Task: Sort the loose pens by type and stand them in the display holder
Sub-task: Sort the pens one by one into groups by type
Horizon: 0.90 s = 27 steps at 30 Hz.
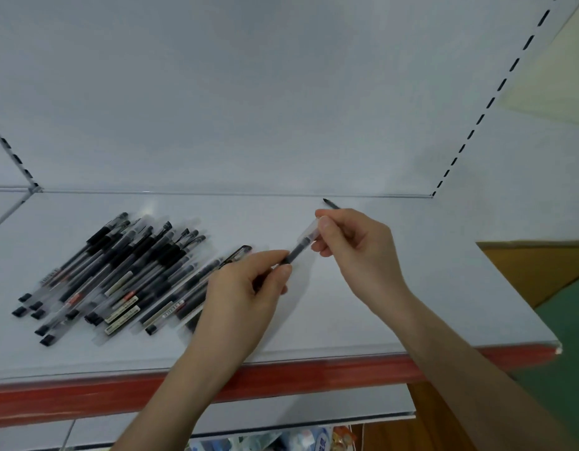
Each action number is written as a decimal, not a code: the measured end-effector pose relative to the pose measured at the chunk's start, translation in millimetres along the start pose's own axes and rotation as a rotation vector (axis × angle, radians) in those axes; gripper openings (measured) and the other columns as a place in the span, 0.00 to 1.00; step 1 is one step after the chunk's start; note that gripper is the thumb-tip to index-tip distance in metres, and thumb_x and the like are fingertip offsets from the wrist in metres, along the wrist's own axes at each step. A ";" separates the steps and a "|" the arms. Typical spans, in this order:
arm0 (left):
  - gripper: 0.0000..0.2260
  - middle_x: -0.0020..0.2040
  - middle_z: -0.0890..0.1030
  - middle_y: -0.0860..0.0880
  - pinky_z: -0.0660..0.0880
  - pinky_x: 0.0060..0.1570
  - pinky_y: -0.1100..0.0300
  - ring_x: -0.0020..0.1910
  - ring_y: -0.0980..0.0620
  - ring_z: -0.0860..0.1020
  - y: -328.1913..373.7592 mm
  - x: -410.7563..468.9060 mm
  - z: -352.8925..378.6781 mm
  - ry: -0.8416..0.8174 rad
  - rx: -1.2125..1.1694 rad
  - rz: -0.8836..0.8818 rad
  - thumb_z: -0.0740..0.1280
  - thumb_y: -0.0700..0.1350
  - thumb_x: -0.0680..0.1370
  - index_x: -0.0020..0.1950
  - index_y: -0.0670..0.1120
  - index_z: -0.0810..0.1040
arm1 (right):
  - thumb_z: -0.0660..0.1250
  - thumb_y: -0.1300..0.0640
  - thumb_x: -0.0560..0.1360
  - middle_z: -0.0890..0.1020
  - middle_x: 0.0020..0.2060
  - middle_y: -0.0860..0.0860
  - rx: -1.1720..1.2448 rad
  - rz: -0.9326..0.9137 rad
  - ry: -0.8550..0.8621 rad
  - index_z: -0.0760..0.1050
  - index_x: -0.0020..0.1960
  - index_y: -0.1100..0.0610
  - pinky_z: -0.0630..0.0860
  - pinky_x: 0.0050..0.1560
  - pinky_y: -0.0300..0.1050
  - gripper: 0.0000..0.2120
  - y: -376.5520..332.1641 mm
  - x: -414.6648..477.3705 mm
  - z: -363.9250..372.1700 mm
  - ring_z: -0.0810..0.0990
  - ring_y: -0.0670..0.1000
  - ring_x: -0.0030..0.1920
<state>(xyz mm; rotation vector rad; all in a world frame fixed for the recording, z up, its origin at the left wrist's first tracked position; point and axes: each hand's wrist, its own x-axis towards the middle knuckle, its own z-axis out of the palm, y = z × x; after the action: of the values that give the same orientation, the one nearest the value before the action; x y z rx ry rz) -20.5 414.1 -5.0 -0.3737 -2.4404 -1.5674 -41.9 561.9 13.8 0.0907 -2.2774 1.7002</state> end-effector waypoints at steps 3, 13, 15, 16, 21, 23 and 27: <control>0.05 0.31 0.79 0.57 0.68 0.34 0.75 0.32 0.64 0.76 -8.3 0.9 5.2 0.009 0.068 0.003 0.68 0.42 0.74 0.47 0.47 0.83 | 0.61 0.61 0.77 0.81 0.37 0.44 -0.125 0.013 -0.115 0.78 0.51 0.54 0.74 0.40 0.28 0.08 10.5 9.5 -10.7 0.79 0.37 0.34; 0.04 0.30 0.68 0.47 0.67 0.29 0.57 0.30 0.45 0.70 -30.1 1.0 1.7 -0.055 0.650 0.112 0.74 0.39 0.64 0.33 0.41 0.79 | 0.63 0.55 0.75 0.76 0.57 0.58 -0.985 0.148 -0.145 0.73 0.61 0.61 0.69 0.56 0.47 0.16 60.1 83.3 -48.4 0.73 0.58 0.58; 0.05 0.30 0.73 0.45 0.71 0.29 0.57 0.30 0.43 0.74 -29.3 -0.5 -1.3 -0.085 0.670 0.097 0.73 0.41 0.63 0.35 0.41 0.81 | 0.62 0.56 0.75 0.78 0.55 0.58 -1.017 0.138 -0.156 0.75 0.57 0.63 0.70 0.55 0.48 0.14 57.5 82.4 -47.0 0.75 0.58 0.56; 0.06 0.31 0.75 0.45 0.71 0.29 0.57 0.30 0.43 0.75 -29.6 -0.9 -2.7 -0.096 0.677 0.092 0.70 0.43 0.63 0.35 0.42 0.81 | 0.62 0.57 0.75 0.79 0.53 0.59 -1.039 0.133 -0.166 0.76 0.55 0.65 0.71 0.55 0.49 0.14 55.6 81.0 -46.4 0.75 0.59 0.55; 0.08 0.33 0.75 0.45 0.70 0.32 0.57 0.34 0.44 0.75 -32.8 0.3 -3.4 -0.086 0.656 0.097 0.66 0.46 0.66 0.38 0.42 0.81 | 0.60 0.58 0.75 0.79 0.52 0.58 -1.084 0.101 -0.208 0.75 0.55 0.63 0.71 0.53 0.48 0.13 47.9 69.5 -36.9 0.76 0.59 0.53; 0.07 0.36 0.75 0.45 0.69 0.35 0.57 0.37 0.43 0.75 -33.3 1.7 -2.4 -0.066 0.649 0.110 0.68 0.44 0.69 0.40 0.41 0.81 | 0.60 0.57 0.76 0.79 0.52 0.57 -1.085 0.087 -0.250 0.75 0.55 0.61 0.70 0.53 0.47 0.12 45.8 66.7 -32.0 0.76 0.57 0.53; 0.08 0.40 0.75 0.44 0.66 0.39 0.59 0.42 0.43 0.75 -33.9 3.3 -2.3 -0.049 0.626 0.127 0.68 0.45 0.71 0.44 0.42 0.81 | 0.64 0.54 0.74 0.77 0.42 0.55 -0.965 0.175 -0.292 0.72 0.45 0.59 0.71 0.45 0.46 0.07 39.6 64.2 -30.6 0.75 0.55 0.42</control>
<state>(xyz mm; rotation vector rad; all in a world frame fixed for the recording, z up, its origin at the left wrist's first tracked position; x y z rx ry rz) -34.6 398.9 -32.1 -0.4348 -2.7105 -0.6891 -106.0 610.7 2.4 -0.0793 -3.1331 0.5014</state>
